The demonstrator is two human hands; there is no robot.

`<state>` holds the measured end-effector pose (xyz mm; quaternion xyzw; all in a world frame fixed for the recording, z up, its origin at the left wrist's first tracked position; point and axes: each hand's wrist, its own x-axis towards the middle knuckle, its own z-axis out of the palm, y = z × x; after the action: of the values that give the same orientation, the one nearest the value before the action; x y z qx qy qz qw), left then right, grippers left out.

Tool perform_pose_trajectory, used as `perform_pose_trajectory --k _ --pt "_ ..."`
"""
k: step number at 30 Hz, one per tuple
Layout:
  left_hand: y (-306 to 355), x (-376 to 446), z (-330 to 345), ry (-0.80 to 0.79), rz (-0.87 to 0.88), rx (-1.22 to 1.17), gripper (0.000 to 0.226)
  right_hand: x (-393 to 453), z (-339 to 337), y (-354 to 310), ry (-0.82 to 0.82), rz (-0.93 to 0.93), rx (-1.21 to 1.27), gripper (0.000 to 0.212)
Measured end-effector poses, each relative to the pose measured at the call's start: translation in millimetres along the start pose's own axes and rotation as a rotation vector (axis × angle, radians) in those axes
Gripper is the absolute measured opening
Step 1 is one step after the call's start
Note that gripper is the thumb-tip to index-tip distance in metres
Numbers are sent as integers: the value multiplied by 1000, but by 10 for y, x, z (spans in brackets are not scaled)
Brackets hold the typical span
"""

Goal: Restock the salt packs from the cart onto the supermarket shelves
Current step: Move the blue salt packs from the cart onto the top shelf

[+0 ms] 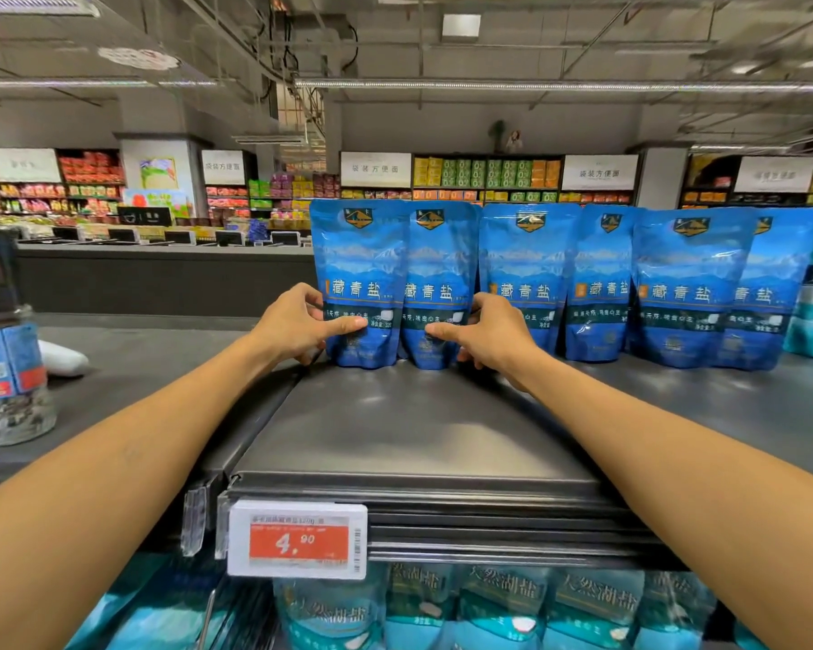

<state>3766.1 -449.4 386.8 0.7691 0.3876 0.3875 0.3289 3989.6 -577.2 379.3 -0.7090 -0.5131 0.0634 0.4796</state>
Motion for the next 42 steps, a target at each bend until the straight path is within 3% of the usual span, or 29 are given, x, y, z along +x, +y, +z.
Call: perform_pose_trajectory --k 7,12,15,20,24,29,35,42 --pt "50 -21 -19 104 0 80 71 -60 -107 -10 -46 33 -17 72" --pt "173 -106 11 329 -75 3 48 -217 -419 -37 25 9 -15 75" --pt "294 -264 71 337 -74 -16 36 -444 -638 -1 28 2 26 61" --pt "734 -709 213 383 109 22 18 -905 -991 120 159 -152 -183 24" --pt "1151 -1133 617 330 282 -140 17 -1354 -1381 239 229 -176 -33 19" --pt "1543 -1708 1409 47 395 -415 19 -2084 -1920 516 311 -195 189 19" --pt "1942 -2521 2572 -457 474 -620 21 -3222 -2504 1093 564 -142 135 18" --pt "1747 -3795 4200 -1063 335 -459 20 -4920 -2763 2057 851 291 1 22"
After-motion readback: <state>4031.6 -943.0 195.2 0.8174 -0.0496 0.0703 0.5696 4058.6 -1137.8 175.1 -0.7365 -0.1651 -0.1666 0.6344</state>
